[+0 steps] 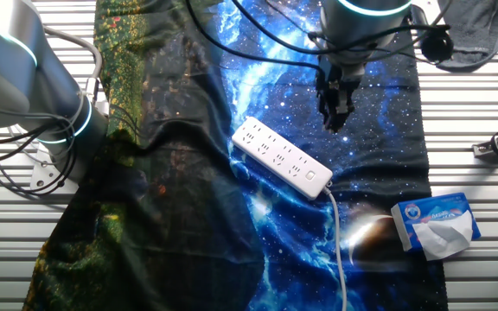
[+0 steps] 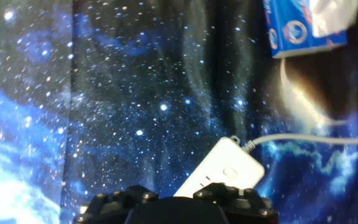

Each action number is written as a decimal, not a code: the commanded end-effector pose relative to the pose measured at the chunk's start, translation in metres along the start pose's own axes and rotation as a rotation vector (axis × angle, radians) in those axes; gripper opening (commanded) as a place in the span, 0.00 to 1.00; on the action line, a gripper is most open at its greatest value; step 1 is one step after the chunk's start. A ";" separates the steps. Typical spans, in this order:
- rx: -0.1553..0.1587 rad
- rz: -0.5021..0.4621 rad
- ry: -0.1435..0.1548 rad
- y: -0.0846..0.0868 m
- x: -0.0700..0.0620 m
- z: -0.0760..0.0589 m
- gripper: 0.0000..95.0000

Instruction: Turn off the power strip by pressing the button

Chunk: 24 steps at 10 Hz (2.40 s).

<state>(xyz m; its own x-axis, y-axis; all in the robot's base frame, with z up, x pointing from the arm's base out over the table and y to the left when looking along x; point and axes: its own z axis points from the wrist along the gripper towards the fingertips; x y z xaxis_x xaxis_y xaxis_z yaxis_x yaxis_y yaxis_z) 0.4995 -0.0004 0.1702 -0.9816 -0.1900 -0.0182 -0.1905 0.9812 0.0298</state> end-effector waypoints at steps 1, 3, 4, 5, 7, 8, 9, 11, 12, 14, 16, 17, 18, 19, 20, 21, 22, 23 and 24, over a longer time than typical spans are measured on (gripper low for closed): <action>-0.026 -0.159 -0.013 0.000 -0.001 0.000 0.00; -0.026 -0.159 -0.012 0.000 -0.001 0.000 0.00; -0.026 -0.160 -0.012 0.000 -0.001 0.000 0.00; -0.026 -0.162 -0.011 0.000 -0.001 0.000 0.00; -0.026 -0.173 -0.007 0.000 -0.001 0.000 0.00; -0.027 -0.183 -0.002 0.000 -0.001 0.000 0.00; -0.025 -0.203 0.004 0.000 -0.001 0.001 0.00; -0.016 -0.267 0.012 -0.001 -0.001 0.005 0.00; 0.002 -0.323 0.018 -0.004 -0.001 0.005 0.00; 0.030 -0.399 0.035 -0.015 -0.002 0.001 0.20; 0.023 -0.427 0.042 -0.031 -0.006 -0.003 0.20; 0.021 -0.430 0.047 -0.036 -0.007 -0.003 0.20; 0.019 -0.435 0.049 -0.043 -0.007 0.000 0.20; 0.018 -0.450 0.048 -0.054 -0.009 0.004 0.20; 0.016 -0.464 0.049 -0.063 -0.011 0.006 0.20; 0.012 -0.476 0.047 -0.069 -0.012 0.008 0.40; 0.008 -0.488 0.050 -0.076 -0.013 0.011 0.40; 0.005 -0.497 0.050 -0.079 -0.014 0.014 0.40; -0.004 -0.503 0.046 -0.083 -0.015 0.020 0.60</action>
<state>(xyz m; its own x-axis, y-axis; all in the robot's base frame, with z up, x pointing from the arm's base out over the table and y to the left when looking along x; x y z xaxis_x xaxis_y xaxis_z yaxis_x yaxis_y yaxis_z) 0.5306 -0.0794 0.1453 -0.7671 -0.6414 0.0117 -0.6407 0.7669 0.0357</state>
